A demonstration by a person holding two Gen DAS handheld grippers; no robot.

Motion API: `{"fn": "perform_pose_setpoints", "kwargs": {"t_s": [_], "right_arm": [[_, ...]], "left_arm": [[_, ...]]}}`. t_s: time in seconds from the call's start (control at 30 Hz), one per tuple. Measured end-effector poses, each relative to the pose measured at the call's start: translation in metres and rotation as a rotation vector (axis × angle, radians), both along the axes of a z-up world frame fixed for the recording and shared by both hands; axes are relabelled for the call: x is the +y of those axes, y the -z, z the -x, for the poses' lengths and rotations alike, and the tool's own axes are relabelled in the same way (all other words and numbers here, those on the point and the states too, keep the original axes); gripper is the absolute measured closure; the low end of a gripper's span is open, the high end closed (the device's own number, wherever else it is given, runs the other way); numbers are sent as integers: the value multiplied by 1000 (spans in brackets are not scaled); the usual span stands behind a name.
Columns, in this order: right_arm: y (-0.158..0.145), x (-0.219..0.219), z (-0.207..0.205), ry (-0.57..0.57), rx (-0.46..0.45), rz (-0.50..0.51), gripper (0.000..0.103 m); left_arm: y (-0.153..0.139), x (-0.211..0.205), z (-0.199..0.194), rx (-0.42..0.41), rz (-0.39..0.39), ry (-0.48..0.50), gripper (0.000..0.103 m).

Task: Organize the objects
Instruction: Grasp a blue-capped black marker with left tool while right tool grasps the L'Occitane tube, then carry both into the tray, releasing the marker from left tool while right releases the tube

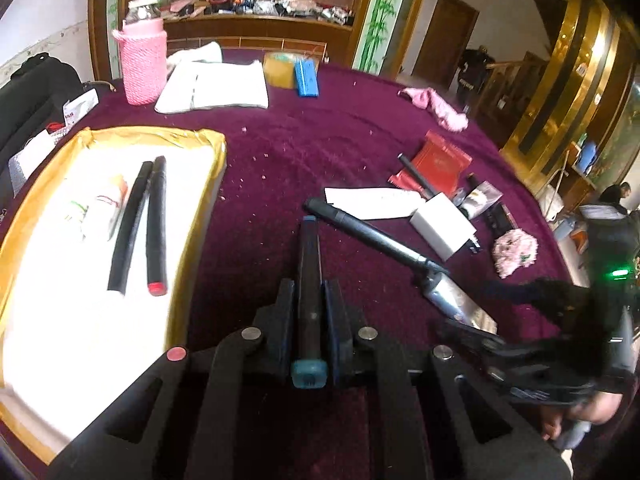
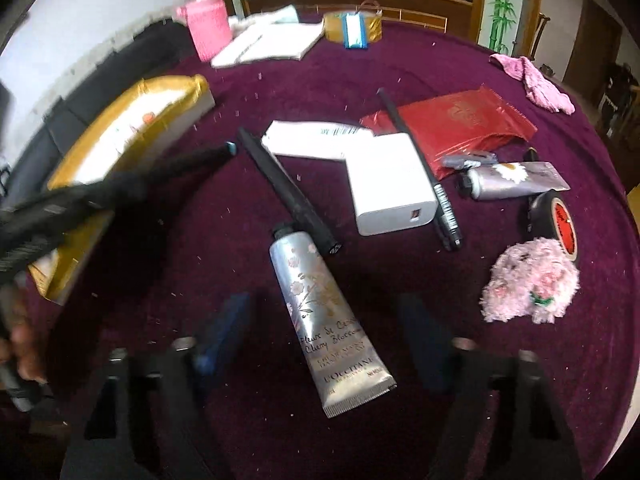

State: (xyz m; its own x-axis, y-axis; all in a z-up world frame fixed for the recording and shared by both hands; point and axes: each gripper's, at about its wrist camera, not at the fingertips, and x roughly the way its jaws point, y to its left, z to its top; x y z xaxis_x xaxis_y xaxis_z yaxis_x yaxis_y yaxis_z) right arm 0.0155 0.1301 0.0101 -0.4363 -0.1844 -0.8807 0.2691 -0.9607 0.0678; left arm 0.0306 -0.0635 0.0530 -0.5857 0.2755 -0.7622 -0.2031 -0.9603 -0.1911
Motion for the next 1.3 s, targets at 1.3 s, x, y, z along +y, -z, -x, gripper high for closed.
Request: {"fn": "perform_pose_setpoints", "kwargs": {"t_s": [1.3], "right_arm": [[-88, -152, 8, -163, -13, 357, 77]], "left_arm": [[-82, -184, -75, 228, -87, -153, 91]]}}
